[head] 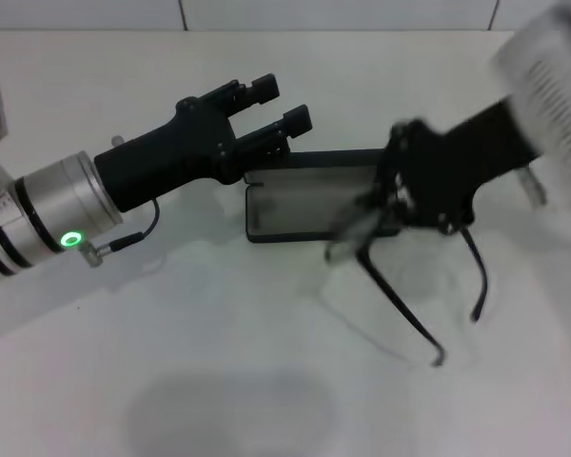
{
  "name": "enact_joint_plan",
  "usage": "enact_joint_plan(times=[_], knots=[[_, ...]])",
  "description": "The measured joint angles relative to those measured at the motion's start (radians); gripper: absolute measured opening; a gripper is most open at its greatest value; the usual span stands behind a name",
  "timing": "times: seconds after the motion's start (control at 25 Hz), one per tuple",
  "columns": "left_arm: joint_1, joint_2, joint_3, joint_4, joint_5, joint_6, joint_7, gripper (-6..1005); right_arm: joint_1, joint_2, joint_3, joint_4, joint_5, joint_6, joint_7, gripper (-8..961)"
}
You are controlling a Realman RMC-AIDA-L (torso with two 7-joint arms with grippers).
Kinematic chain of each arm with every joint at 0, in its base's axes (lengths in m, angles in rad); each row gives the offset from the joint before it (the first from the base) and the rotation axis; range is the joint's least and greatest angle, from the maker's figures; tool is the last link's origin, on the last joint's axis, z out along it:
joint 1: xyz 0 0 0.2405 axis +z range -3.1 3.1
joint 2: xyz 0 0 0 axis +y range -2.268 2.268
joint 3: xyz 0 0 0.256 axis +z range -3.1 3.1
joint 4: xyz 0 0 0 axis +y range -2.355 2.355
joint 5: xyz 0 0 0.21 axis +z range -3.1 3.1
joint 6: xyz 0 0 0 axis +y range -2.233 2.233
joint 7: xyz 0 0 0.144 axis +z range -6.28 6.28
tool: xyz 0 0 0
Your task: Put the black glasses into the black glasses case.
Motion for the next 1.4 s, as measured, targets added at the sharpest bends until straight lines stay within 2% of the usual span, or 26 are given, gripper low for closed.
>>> enact_joint_plan(times=[0.16, 0.24, 0.28, 0.32, 0.44, 0.6, 0.8, 0.84, 0.96, 1.08, 1.24, 1.4], knots=[[-0.039, 0.022, -0.002, 0.012, 0.010, 0.058, -0.035, 697, -0.105, 0.000, 0.201, 0.027, 0.202, -0.003, 0.000, 113], [-0.060, 0.036, -0.002, 0.051, 0.019, 0.068, -0.114, 697, -0.150, -0.001, 0.270, 0.063, 0.288, 0.005, -0.001, 112], [-0.067, 0.040, -0.002, 0.072, 0.025, 0.068, -0.152, 697, -0.150, -0.001, 0.270, 0.063, 0.288, 0.005, -0.001, 112], [-0.077, 0.045, -0.002, 0.095, 0.033, 0.070, -0.192, 697, -0.199, -0.002, 0.340, 0.130, 0.391, 0.022, -0.001, 112], [-0.103, 0.058, -0.001, 0.134, 0.044, 0.099, -0.257, 696, -0.236, -0.001, 0.375, 0.193, 0.486, 0.062, -0.001, 112], [-0.156, 0.068, 0.000, 0.143, 0.073, 0.190, -0.294, 695, -0.261, -0.004, 0.384, 0.293, 0.621, 0.165, -0.006, 112], [-0.206, 0.067, 0.001, 0.144, 0.106, 0.238, -0.330, 694, -0.244, 0.000, 0.370, 0.351, 0.638, 0.267, -0.021, 112], [-0.239, 0.055, 0.002, 0.150, 0.146, 0.243, -0.371, 694, -0.237, 0.001, 0.363, 0.363, 0.642, 0.282, -0.029, 112], [-0.266, 0.042, 0.002, 0.153, 0.183, 0.243, -0.408, 694, -0.217, 0.002, 0.325, 0.400, 0.671, 0.309, -0.074, 112], [-0.295, 0.032, 0.002, 0.149, 0.216, 0.231, -0.448, 694, -0.209, 0.002, 0.272, 0.418, 0.709, 0.314, -0.130, 112], [-0.301, 0.028, 0.000, 0.148, 0.243, 0.179, -0.510, 694, -0.208, 0.002, 0.237, 0.414, 0.734, 0.296, -0.159, 111], [-0.298, 0.029, -0.004, 0.137, 0.269, 0.143, -0.547, 694, -0.217, -0.001, 0.223, 0.406, 0.772, 0.217, -0.188, 111]])
